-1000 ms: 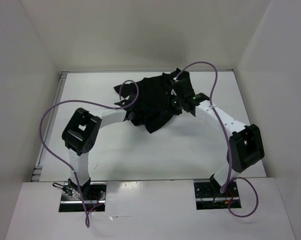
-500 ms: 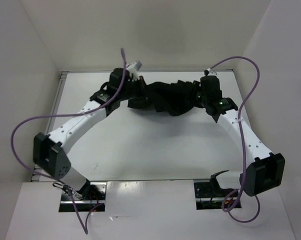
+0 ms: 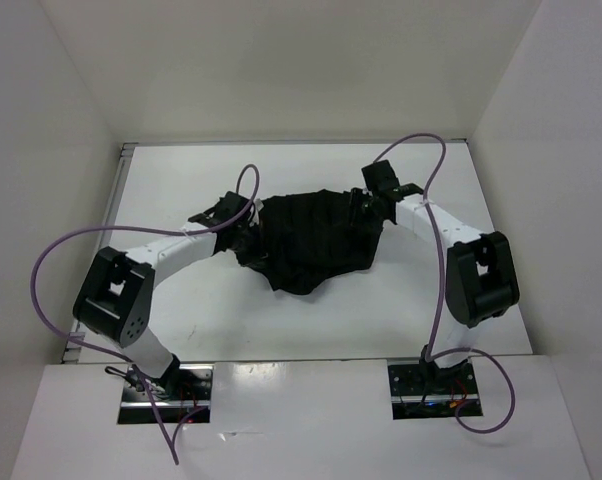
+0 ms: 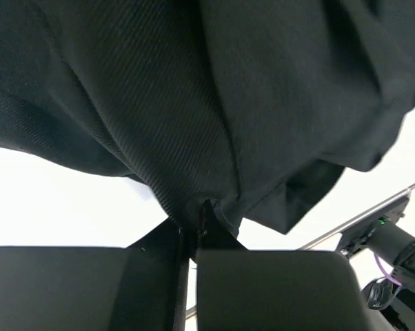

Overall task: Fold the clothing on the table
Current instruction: Flatten the skirt out

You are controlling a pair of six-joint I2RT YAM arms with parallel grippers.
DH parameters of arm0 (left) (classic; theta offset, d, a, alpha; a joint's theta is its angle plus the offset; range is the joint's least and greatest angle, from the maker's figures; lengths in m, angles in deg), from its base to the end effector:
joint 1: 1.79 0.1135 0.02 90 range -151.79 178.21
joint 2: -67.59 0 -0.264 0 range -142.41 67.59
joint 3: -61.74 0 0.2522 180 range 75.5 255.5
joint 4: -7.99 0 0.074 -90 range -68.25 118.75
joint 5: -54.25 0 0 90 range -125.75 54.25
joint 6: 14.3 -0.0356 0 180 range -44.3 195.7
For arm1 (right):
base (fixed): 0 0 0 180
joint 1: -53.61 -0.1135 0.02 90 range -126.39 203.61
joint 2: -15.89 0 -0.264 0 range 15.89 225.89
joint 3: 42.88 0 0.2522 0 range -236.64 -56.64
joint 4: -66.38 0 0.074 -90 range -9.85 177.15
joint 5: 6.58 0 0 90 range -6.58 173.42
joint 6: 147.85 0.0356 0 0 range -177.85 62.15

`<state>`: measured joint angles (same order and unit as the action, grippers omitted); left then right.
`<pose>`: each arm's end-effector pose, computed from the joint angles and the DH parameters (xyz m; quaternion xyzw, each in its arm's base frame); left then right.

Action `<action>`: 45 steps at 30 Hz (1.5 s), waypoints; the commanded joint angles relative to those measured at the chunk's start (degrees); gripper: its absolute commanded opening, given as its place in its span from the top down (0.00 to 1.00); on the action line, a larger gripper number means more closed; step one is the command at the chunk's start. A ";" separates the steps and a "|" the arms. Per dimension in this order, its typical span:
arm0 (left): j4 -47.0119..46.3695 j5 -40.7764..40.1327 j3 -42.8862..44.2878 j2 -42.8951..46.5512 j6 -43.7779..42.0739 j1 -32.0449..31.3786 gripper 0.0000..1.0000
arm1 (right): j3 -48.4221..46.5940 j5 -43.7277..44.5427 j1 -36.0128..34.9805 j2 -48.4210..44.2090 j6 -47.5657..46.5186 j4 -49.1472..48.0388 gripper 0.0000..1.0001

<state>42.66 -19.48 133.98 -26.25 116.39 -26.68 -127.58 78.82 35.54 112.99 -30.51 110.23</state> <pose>0.2972 -0.1489 0.1941 -0.0895 0.9440 -0.2694 0.1681 0.3411 0.1143 0.2303 0.0657 0.9540 0.1474 0.2527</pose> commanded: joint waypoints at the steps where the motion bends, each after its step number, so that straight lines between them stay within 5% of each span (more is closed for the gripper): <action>1: -1.13 -0.72 2.25 3.58 -0.78 0.27 1.00 | -1.23 -0.32 -2.93 -0.16 -2.98 2.61 0.46; 10: -0.61 -0.72 2.25 3.58 -0.78 0.80 1.00 | -1.31 -2.17 -5.48 9.07 -4.22 4.63 0.43; 24: -2.27 -0.72 -0.64 3.67 -0.26 0.80 1.00 | -4.39 -5.33 -9.61 3.62 -3.69 2.88 0.43; 30: -2.89 -0.19 -0.65 3.67 -0.26 0.80 1.00 | -3.07 -5.86 -11.55 11.07 -3.69 1.74 0.43; 33: -2.89 -0.19 -1.17 4.28 -0.26 0.80 1.00 | -2.54 -4.38 -13.39 14.77 -3.69 3.13 0.55; 37: -2.89 -0.72 -1.17 5.51 -0.26 0.80 1.00 | -5.78 1.42 -15.25 12.25 -4.22 7.78 1.00; 45: -0.35 0.43 0.06 11.75 -2.45 0.80 1.00 | -23.34 16.36 -15.25 -7.62 -3.69 13.86 1.00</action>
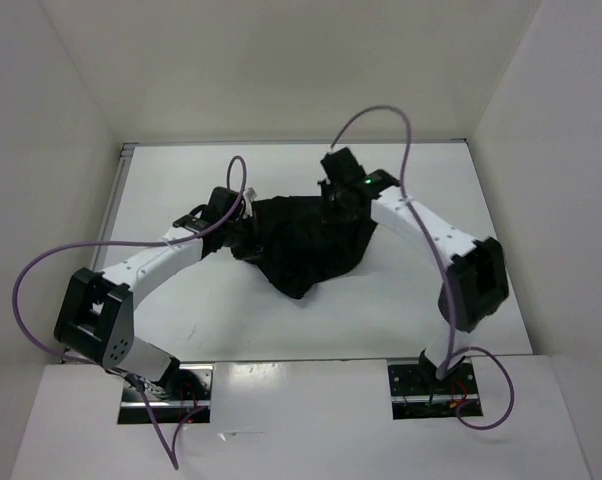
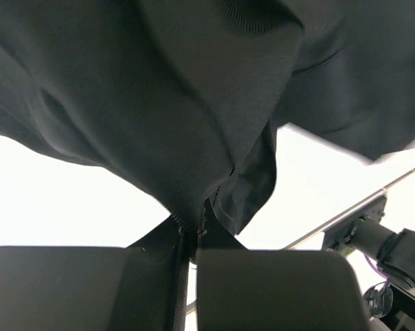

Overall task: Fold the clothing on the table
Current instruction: Flatten the skirt out

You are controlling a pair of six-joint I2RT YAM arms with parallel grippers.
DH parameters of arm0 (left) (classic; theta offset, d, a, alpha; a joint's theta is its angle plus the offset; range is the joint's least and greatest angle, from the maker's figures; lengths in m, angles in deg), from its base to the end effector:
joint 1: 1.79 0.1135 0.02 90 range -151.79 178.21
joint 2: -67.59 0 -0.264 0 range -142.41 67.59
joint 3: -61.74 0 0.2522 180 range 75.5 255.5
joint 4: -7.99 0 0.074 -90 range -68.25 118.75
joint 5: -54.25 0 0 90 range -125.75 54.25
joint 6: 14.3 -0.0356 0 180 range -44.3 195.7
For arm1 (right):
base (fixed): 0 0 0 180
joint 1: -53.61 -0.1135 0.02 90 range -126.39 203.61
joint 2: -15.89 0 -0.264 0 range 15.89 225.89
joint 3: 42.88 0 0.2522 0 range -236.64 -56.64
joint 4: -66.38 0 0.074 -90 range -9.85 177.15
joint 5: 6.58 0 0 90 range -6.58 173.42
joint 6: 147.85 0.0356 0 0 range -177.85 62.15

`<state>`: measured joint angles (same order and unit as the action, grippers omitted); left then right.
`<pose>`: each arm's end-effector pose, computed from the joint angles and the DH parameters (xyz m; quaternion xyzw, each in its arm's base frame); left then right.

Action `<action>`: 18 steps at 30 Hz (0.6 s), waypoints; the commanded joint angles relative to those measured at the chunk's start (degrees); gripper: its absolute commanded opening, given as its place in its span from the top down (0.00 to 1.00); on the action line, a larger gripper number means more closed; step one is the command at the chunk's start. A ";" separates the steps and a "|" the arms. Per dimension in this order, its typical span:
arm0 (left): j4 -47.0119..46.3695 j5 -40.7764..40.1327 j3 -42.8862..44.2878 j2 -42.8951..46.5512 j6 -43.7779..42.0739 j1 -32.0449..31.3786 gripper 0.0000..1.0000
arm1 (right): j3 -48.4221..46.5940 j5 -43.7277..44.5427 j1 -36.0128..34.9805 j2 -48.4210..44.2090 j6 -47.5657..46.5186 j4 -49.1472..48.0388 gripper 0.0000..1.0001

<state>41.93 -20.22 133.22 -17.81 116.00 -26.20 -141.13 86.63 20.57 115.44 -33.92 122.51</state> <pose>0.2841 -0.1394 0.2357 -0.0797 0.9224 -0.2971 0.2334 0.3154 0.2027 0.2758 -0.0684 0.9571 0.1101 0.2592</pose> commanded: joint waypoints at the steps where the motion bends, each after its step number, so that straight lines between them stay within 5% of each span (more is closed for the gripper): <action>1: 0.38 1.17 0.82 4.01 -2.67 0.32 1.00 | -10.95 10.66 -0.27 -10.68 -0.28 2.18 1.00; 11: 1.00 1.70 1.44 4.02 -3.29 0.85 1.00 | -11.58 14.63 8.51 -1.04 -1.60 -11.86 1.00; 12: 1.00 1.70 1.44 4.02 -3.29 0.85 1.00 | -11.58 14.64 9.30 0.63 -1.60 -13.35 0.78; 18: -1.11 2.22 1.43 0.60 -3.29 1.37 1.00 | -12.20 11.13 10.37 5.86 -2.20 -13.54 0.44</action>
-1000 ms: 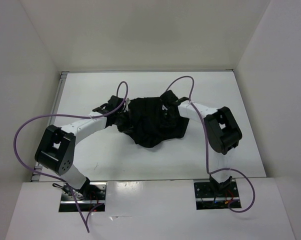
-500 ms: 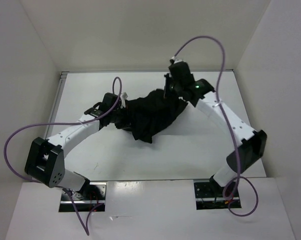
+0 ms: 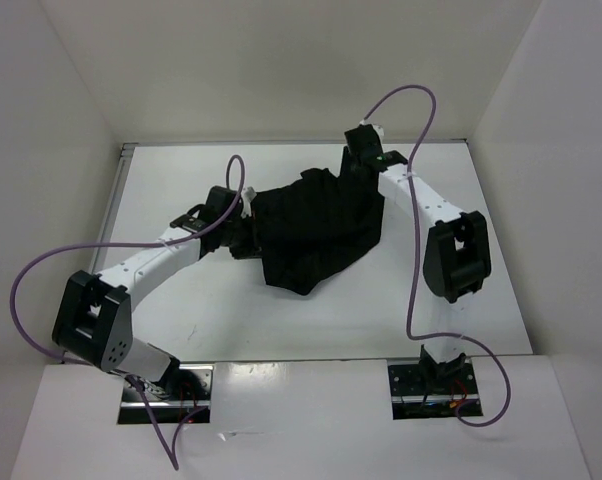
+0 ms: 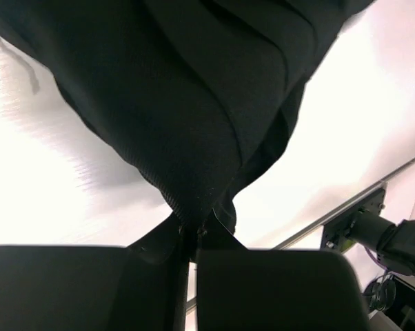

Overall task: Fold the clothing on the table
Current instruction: Flatten the skirt out

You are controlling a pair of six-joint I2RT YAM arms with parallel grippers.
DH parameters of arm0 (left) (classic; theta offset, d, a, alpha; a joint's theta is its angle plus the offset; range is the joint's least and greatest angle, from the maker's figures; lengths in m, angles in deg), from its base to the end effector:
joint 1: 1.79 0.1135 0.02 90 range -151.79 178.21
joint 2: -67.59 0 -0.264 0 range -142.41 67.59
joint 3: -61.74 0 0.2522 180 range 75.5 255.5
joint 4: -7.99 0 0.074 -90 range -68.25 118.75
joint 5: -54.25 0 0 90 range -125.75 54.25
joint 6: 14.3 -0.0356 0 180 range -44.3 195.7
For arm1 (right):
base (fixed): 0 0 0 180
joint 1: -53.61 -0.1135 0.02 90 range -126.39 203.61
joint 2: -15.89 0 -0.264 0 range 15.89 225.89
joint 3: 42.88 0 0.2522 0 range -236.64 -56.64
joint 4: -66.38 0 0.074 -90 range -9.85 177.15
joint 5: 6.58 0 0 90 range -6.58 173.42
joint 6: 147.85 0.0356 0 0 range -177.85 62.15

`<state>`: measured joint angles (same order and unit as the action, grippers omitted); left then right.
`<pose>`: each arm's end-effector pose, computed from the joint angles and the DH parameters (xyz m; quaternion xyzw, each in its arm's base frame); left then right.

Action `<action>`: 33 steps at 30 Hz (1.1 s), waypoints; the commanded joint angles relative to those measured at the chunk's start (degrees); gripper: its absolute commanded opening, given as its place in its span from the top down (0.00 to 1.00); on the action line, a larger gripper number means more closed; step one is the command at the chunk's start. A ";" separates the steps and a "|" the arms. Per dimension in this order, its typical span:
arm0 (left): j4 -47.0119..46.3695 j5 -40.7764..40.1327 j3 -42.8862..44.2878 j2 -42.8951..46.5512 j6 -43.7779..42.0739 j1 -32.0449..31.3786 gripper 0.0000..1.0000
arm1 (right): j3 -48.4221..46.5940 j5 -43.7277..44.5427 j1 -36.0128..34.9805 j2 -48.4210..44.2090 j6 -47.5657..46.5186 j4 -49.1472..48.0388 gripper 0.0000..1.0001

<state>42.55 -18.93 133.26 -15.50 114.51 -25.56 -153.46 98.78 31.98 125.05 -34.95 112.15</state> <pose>0.2797 -0.1345 0.2471 -0.0659 0.9169 -0.3079 0.2453 0.4090 0.1520 0.2934 0.0620 0.9128 0.0317 0.4024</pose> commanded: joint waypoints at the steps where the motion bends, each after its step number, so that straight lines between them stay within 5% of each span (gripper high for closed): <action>1: -2.33 0.93 1.39 -1.73 -1.81 0.74 1.00 | 1.35 -1.03 -2.01 -5.26 -1.19 -2.57 0.42; 6: -3.39 1.98 2.54 -4.53 -1.81 0.74 1.00 | 10.40 -5.41 -7.72 -15.71 -1.19 2.61 0.40; 12: -3.39 1.99 3.77 -5.94 -2.33 0.74 1.00 | 19.20 -10.25 -12.82 -17.49 3.55 6.22 0.41; 33: -3.92 2.52 2.71 -5.33 -2.33 4.70 1.00 | 20.53 -10.26 -15.73 0.70 2.33 3.67 0.46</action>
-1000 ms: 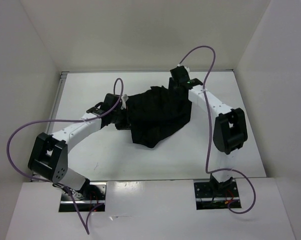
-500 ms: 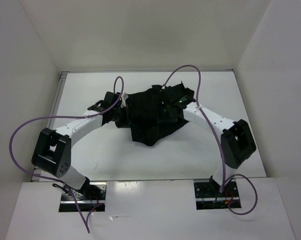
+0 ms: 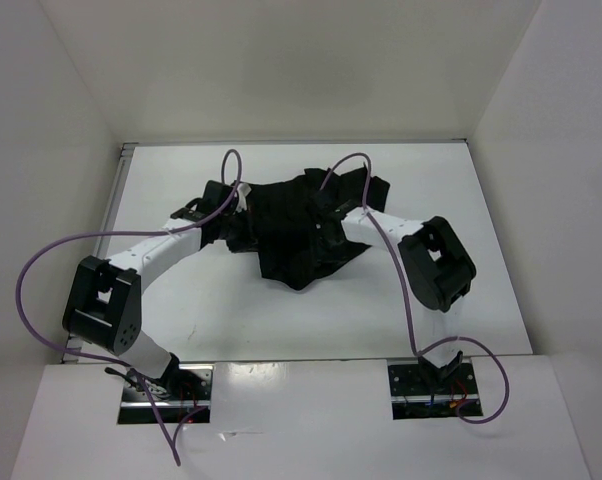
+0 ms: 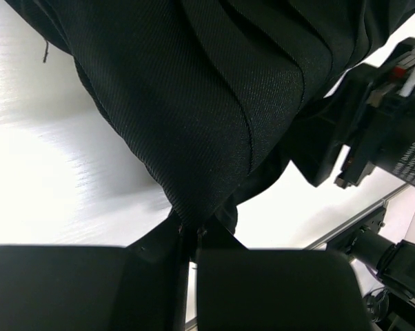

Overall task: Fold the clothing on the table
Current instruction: Flatten the skirt out

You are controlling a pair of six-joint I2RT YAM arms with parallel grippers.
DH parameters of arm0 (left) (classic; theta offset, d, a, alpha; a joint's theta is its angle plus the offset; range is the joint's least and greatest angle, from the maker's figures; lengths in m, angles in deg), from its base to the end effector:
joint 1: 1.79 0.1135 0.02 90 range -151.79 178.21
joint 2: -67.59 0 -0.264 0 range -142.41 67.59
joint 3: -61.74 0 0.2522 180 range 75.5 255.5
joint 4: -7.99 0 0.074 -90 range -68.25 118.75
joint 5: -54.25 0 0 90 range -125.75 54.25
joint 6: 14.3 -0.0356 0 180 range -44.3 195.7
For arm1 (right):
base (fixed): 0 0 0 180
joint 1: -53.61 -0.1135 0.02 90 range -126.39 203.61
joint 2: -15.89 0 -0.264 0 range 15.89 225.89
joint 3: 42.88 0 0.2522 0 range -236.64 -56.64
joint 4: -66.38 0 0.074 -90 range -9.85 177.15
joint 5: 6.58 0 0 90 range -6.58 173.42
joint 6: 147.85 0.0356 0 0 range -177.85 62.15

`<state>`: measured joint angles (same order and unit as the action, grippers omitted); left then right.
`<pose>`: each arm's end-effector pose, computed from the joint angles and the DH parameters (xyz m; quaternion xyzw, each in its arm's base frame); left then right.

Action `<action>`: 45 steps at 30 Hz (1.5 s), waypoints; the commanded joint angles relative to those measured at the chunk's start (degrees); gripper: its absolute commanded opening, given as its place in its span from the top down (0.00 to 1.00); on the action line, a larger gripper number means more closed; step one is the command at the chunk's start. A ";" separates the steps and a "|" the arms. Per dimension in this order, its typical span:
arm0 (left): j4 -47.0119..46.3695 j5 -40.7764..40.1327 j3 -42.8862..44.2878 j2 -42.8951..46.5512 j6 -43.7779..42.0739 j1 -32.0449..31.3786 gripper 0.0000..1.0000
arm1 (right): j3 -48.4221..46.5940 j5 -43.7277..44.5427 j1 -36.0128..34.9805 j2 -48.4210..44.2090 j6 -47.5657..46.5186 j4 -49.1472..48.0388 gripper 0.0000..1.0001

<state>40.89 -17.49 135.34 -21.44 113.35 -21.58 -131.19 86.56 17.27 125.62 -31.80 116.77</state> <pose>0.3070 -0.1223 0.2298 -0.0875 0.9203 -0.2988 0.2367 0.3057 0.2225 0.1658 -0.0842 0.9835 0.0587 0.1492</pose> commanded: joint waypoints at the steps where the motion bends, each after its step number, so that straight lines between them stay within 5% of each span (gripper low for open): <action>1: -2.26 1.07 0.64 0.62 -1.17 0.72 1.00 | -2.36 1.96 -1.63 0.13 -0.82 -0.33 0.46; 12: -2.26 1.07 0.64 0.62 -1.17 1.24 1.00 | -4.91 0.64 -5.41 0.75 -2.57 0.38 0.46; 23: -1.03 1.07 1.87 2.29 -2.84 5.55 1.00 | -1.04 21.35 -5.94 -0.48 0.84 11.53 0.51; 35: 1.69 1.07 1.87 4.48 -5.12 13.55 1.00 | 0.72 31.67 -5.94 -8.48 15.69 27.96 0.51; 45: 8.90 -13.69 2.48 9.66 -1.71 20.48 1.00 | 0.63 36.50 1.09 -13.93 19.75 30.97 0.46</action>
<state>48.75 -19.02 135.82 -16.96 111.54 -6.46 -130.93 114.58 15.54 113.51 -12.29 137.12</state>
